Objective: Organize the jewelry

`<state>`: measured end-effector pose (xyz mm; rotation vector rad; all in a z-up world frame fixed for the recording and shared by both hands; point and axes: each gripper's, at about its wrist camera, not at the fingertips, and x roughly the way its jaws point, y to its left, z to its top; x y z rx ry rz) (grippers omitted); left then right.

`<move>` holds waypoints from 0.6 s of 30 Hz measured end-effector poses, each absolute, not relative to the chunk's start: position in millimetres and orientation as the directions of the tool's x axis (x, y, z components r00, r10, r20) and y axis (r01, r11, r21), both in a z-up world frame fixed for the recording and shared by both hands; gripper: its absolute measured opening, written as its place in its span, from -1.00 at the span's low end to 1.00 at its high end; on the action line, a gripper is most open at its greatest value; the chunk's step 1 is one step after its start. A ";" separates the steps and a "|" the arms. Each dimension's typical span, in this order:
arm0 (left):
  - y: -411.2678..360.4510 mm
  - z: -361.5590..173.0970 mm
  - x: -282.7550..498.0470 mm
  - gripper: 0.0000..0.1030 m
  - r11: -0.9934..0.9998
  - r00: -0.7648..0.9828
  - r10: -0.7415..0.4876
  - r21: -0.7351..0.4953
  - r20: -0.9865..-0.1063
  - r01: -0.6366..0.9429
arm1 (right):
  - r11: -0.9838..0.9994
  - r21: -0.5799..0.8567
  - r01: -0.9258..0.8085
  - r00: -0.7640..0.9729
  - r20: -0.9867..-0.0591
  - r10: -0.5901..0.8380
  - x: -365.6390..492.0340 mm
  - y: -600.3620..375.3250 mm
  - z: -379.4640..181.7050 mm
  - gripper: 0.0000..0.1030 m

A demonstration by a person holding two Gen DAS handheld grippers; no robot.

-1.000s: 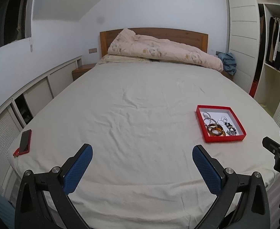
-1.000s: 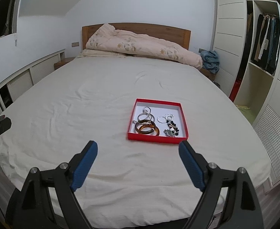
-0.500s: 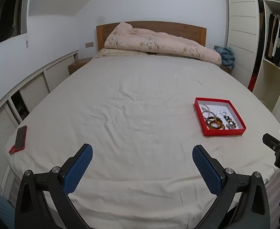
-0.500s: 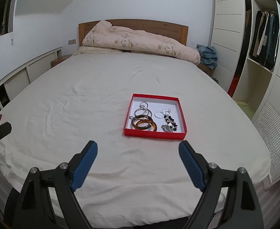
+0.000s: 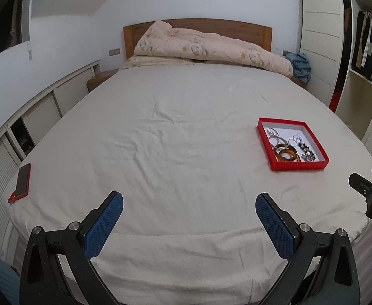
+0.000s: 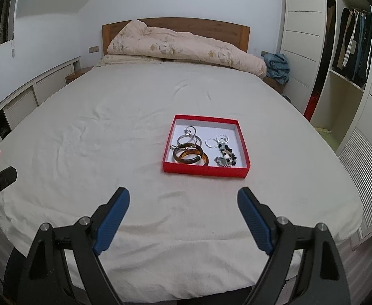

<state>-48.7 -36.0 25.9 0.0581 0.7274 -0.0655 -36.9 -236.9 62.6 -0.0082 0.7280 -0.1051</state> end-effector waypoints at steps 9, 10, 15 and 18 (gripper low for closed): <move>-41.3 12.5 -41.6 0.99 0.995 0.720 -0.045 0.035 -0.692 0.096 | 0.994 -0.037 0.100 0.719 -0.688 -0.098 -29.3 -241.9 49.0 0.68; -41.4 11.8 -40.8 0.99 0.995 0.718 -0.045 0.036 -0.694 0.097 | 0.994 -0.035 0.102 0.716 -0.691 -0.098 -28.9 -242.5 47.2 0.68; -44.1 7.1 -35.7 0.99 0.994 0.706 -0.041 0.045 -0.707 0.103 | 0.993 -0.027 0.111 0.705 -0.703 -0.098 -24.7 -247.3 40.7 0.68; -47.9 3.8 -31.6 0.99 0.993 0.699 -0.039 0.051 -0.714 0.108 | 0.993 -0.021 0.117 0.698 -0.709 -0.098 -22.1 -249.8 36.6 0.68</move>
